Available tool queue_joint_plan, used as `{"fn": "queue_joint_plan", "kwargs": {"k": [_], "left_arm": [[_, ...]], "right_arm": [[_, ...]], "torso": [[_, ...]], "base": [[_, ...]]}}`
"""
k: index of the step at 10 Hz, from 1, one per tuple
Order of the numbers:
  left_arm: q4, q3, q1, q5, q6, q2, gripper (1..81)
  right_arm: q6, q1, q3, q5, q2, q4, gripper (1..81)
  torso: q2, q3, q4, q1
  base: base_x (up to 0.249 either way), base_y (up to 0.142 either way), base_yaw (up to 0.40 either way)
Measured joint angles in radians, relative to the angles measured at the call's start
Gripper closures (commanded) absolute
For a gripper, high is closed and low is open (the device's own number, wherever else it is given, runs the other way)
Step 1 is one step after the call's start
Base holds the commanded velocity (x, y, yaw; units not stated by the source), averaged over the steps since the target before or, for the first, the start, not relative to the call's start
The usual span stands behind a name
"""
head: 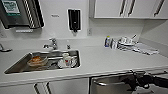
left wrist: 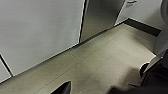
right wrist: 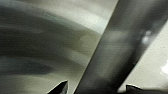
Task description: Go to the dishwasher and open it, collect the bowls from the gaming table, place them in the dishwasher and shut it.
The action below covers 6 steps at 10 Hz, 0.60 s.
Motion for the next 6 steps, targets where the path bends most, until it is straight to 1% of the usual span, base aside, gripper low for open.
{"fn": "queue_joint_plan", "kwargs": {"k": [1,3,4,6], "left_arm": [[-0.007,0.000,0.000,0.001,-0.017,0.002,1.0],[-0.008,0.000,0.000,0.001,-0.024,0.008,1.0],[-0.009,0.000,0.000,0.001,-0.040,0.007,1.0],[-0.010,0.000,0.000,0.002,-0.041,0.008,1.0]], "right_arm": [[0.000,-0.003,0.000,0.003,-0.001,-0.004,1.0],[-0.012,-0.014,0.008,0.027,-0.006,-0.014,1.0],[-0.024,-0.021,0.011,0.043,-0.009,-0.013,1.0],[-0.057,-0.035,0.017,0.078,-0.016,-0.010,1.0]], "torso": [[0.000,0.000,0.000,0.000],[0.000,0.000,0.000,0.000],[0.000,0.000,0.000,0.000],[0.000,0.000,0.000,0.000]], "base": [[0.000,0.000,0.000],[0.000,0.000,0.000],[0.000,0.000,0.000],[0.000,0.000,0.000]]}}
